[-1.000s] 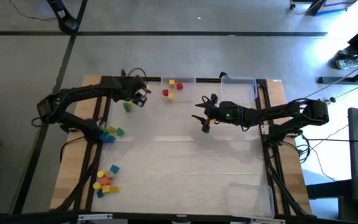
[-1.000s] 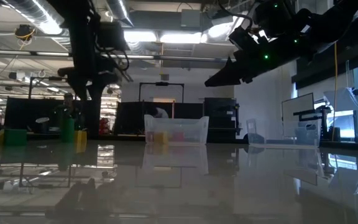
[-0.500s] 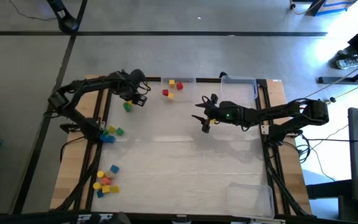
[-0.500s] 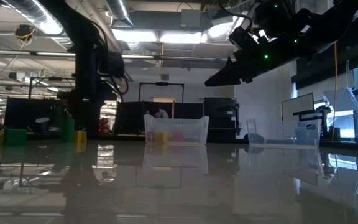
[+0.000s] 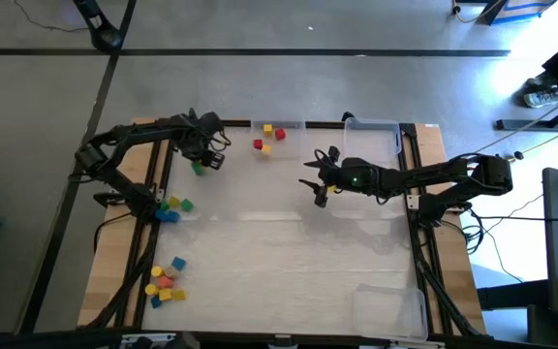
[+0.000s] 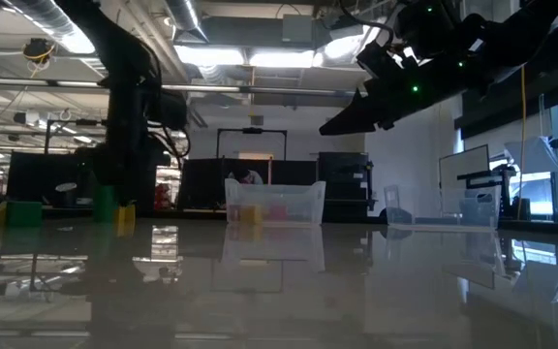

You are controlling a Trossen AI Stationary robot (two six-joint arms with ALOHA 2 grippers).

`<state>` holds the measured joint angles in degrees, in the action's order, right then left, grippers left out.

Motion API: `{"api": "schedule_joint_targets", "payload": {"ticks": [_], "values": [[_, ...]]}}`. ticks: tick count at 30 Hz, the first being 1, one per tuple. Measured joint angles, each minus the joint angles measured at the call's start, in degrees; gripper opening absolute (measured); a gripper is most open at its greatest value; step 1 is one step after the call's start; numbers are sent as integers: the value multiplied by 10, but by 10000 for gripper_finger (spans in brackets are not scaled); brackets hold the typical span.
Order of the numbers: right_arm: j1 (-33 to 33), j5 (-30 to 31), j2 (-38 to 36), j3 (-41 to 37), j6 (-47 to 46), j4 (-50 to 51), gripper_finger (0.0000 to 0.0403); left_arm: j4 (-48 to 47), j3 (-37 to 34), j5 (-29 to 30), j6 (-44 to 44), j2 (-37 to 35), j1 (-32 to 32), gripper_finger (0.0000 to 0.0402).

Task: Sort blocks by size
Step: Put the square yellow block into the top left transparent bin

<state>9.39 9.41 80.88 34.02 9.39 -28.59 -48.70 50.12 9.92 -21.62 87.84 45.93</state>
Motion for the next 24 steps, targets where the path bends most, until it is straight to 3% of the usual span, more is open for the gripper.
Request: {"api": "schedule_joint_targets", "payload": {"ticks": [8,11,20,24], "values": [[0,0,0,0,30,-30,250,23,-4,-8,24,-1,0,139],[0,0,0,0,29,-33,250,46,-4,-39,46,-1,-10,139],[0,0,0,0,30,-29,250,124,-5,-116,100,1,-84,139],[0,0,0,0,30,-30,250,104,8,-119,109,-2,-122,139]]}}
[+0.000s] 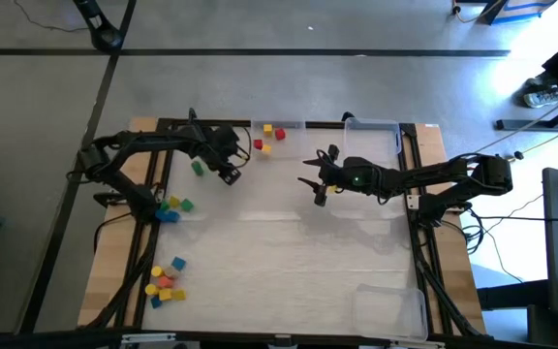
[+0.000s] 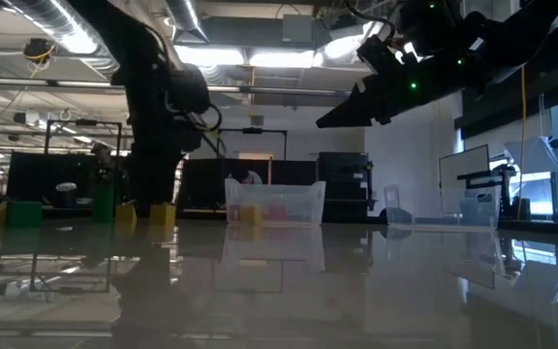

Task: Sort blocks by size
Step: Put the square yellow block into the top left transparent bin

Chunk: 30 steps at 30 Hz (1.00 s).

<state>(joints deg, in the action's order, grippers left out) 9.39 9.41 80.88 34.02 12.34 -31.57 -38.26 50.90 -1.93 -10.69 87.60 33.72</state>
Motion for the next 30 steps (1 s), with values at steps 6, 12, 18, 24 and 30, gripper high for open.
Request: {"api": "schedule_joint_targets", "payload": {"ticks": [6,12,18,24,30], "values": [[0,0,0,0,-1,5,250,-15,15,62,-34,-50,-30,139],[0,0,0,0,-5,6,250,30,0,115,-10,-77,-40,139],[0,0,0,0,-5,5,250,69,-9,109,3,-75,-37,139],[0,0,0,7,-5,14,250,73,-9,109,-24,-73,-21,180],[0,0,0,20,-5,22,250,30,-9,102,-87,-61,-10,248]]}}
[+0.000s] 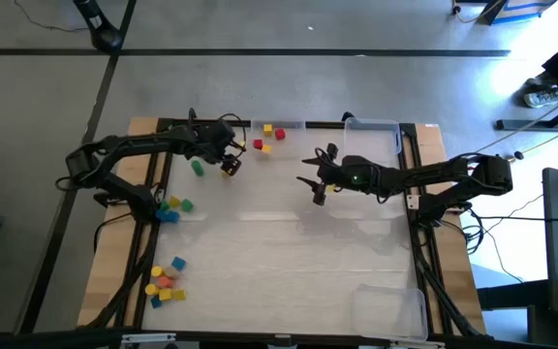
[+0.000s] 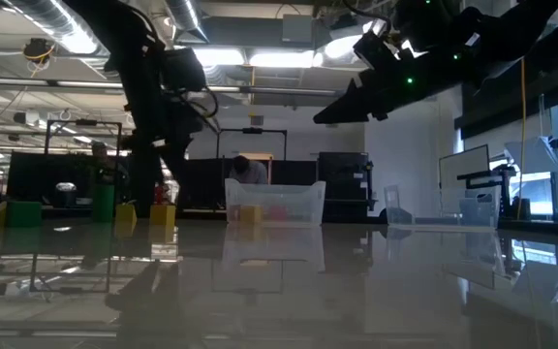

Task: Sort blocks by size
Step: Put the square yellow block into the top left transparent bin

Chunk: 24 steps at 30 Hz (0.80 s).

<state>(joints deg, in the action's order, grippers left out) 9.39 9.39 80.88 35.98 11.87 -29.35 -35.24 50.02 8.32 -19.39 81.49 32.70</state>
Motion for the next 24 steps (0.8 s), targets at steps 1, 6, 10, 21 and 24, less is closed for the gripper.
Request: {"api": "schedule_joint_targets", "payload": {"ticks": [1,6,10,21,24], "values": [[0,0,0,1,0,0,250,-9,0,0,-13,4,-1,254],[0,0,0,1,1,5,250,-13,0,7,-73,23,-18,266],[0,0,0,1,-8,9,250,-13,0,33,-101,42,-37,266],[0,0,0,1,-11,26,250,17,2,41,-93,141,-52,265],[0,0,0,1,-11,26,250,35,2,41,-74,158,-51,246]]}}
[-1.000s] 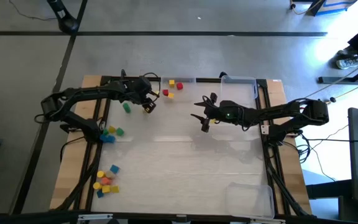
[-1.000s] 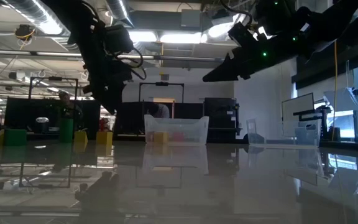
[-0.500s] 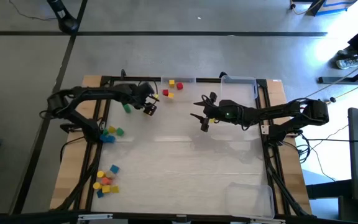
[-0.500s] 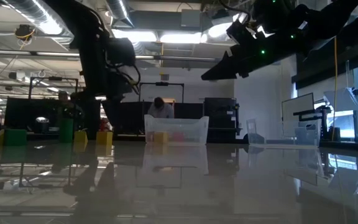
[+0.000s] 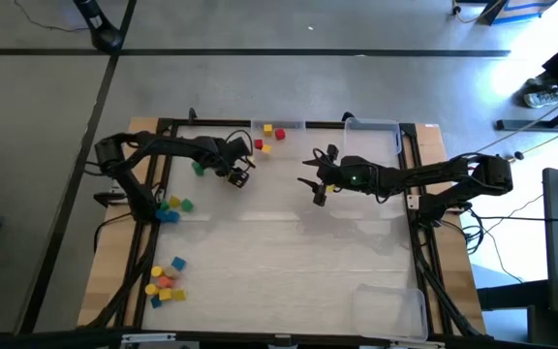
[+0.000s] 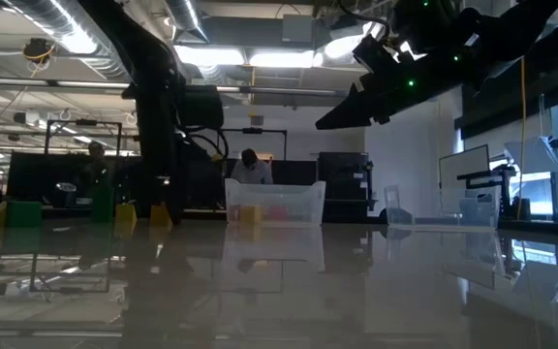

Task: Sort blocks by size
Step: Put the square yellow block into the top left transparent bin

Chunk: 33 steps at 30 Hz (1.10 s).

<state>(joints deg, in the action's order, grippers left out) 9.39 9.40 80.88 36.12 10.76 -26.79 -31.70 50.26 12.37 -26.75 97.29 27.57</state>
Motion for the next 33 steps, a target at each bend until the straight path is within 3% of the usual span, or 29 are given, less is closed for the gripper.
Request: {"api": "schedule_joint_targets", "payload": {"ticks": [10,21,27,33], "values": [[0,0,0,0,0,0,250,11,0,-5,38,-20,1,118],[0,0,0,0,0,3,250,8,74,3,78,-104,-13,135],[0,-24,0,0,0,13,250,163,84,2,137,-121,-7,131],[0,-25,0,0,0,11,250,302,85,1,200,-86,6,137]]}}
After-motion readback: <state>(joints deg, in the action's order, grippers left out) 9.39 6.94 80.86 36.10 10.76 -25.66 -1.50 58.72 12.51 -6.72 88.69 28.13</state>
